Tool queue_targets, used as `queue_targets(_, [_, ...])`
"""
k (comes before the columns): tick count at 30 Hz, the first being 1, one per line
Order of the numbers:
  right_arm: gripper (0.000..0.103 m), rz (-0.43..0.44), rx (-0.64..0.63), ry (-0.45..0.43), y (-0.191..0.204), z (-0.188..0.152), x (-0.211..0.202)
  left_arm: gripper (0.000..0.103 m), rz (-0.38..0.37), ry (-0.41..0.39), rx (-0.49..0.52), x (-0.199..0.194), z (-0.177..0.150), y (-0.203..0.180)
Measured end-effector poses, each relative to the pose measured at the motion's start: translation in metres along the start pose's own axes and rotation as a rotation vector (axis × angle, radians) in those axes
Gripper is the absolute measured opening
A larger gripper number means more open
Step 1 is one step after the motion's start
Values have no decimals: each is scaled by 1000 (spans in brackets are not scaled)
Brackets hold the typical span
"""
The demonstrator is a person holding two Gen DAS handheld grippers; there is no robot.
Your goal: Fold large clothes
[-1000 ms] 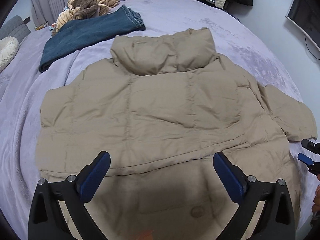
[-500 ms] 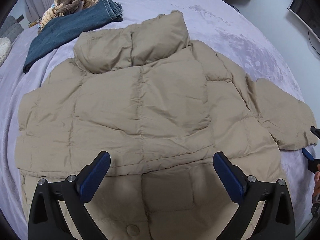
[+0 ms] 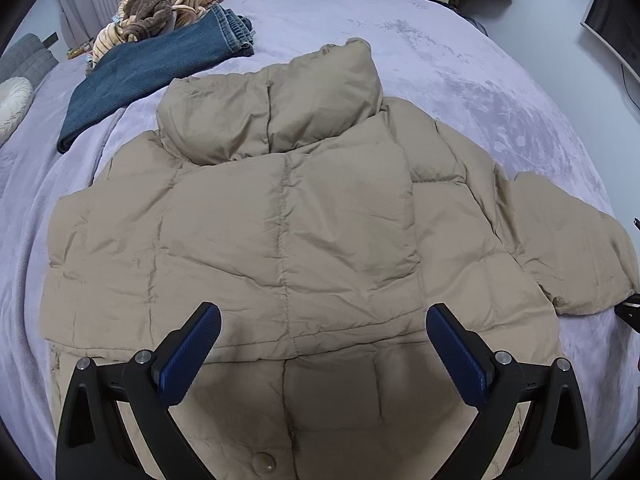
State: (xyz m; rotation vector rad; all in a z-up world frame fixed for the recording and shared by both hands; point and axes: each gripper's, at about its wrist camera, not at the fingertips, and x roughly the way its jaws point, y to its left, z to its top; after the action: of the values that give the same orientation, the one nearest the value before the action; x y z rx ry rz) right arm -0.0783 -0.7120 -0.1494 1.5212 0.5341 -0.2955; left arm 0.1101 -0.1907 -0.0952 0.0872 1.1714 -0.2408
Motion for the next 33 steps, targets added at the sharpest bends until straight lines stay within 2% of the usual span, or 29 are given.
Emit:
queue_targets(2, [68, 17, 36, 7, 1, 1, 5, 103, 13, -10, -13, -3, 2, 10])
queue_targets(3, [31, 36, 58, 17, 2, 1, 9, 103, 17, -13, -19, -4, 3, 15])
queue_targets(4, [4, 49, 72, 36, 1, 2, 13, 103, 22, -17, -28, -5, 3, 21])
queue_targets(6, [4, 66, 60, 45, 8, 1, 18, 103, 29, -23, -47, -6, 4, 33])
queue_targets(9, [4, 52, -59, 51, 37, -8, 22, 103, 50, -33, -68, -8, 5, 53])
queue_targets(13, [4, 49, -260, 109, 99, -40, 42, 103, 92, -57, -109, -11, 4, 84])
queue_targets(17, [4, 51, -506, 188, 170, -100, 70, 103, 104, -72, -160, -17, 2, 121])
queue_targets(22, [4, 21, -881, 320, 244, -216, 124, 103, 130, -82, -205, -23, -7, 162])
queue_targets(25, [4, -14, -1013, 400, 256, -281, 155, 103, 146, -86, -229, -25, -12, 186])
queue_targets(28, [4, -69, -1082, 460, 241, -335, 182, 103, 158, -82, -246, -22, -18, 206])
queue_targets(31, [4, -148, -1134, 492, 210, -362, 202, 103, 165, -80, -254, -19, -23, 220])
queue_targets(33, [4, -207, -1126, 517, 184, -370, 211, 103, 163, -75, -257, -17, -27, 226])
